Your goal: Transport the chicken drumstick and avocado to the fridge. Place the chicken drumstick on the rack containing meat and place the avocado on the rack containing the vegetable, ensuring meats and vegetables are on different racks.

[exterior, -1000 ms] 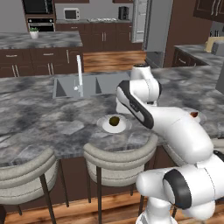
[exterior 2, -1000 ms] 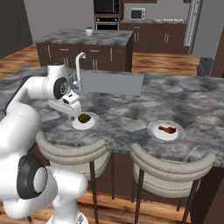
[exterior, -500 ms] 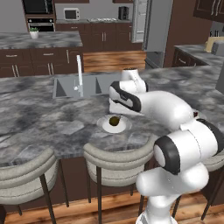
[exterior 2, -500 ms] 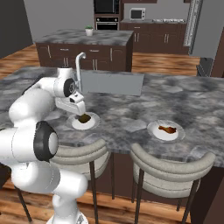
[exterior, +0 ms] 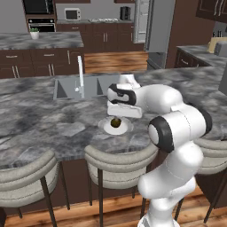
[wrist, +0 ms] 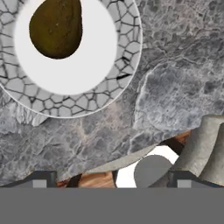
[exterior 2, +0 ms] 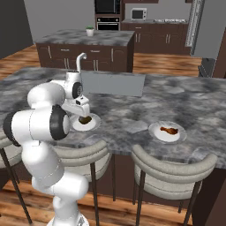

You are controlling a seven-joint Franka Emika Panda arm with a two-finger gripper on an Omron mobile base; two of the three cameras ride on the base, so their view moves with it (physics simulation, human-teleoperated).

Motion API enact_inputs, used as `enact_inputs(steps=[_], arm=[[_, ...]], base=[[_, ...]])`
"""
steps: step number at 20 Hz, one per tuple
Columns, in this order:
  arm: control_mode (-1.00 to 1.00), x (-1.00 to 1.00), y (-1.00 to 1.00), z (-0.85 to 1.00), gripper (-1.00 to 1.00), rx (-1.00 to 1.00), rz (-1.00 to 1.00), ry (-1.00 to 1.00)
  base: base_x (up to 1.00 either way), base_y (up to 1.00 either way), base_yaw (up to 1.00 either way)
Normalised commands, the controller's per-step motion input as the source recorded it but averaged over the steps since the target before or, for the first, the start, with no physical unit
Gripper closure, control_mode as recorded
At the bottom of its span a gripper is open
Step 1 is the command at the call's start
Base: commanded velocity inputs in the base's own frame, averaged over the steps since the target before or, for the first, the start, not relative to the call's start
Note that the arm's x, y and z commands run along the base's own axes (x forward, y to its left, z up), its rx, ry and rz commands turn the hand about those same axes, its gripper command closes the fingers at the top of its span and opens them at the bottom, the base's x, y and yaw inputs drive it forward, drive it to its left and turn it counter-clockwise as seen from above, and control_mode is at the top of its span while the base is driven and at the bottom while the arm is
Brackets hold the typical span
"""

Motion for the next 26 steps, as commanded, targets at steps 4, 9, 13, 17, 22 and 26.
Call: enact_inputs(steps=[4,9,13,17,22,26], arm=[[-1.00,0.48,0.00,-0.20,-1.00,0.00,0.00,0.01],[-1.00,0.44,0.02,-0.14,-1.00,0.00,0.00,0.02],[-1.00,0.40,0.07,-0.28,-1.00,0.00,0.00,0.05],[-1.00,0.25,0.01,-0.45,-1.00,0.00,0.00,0.02],[-1.00,0.21,0.00,-0.22,-1.00,0.00,0.00,0.00],[-1.00,0.30,0.00,-0.25,-1.00,0.00,0.00,0.00]], base=[[0.00,0.00,0.00],[0.00,0.00,0.00],[0.00,0.00,0.00],[0.00,0.00,0.00],[0.00,0.00,0.00],[0.00,0.00,0.00]])
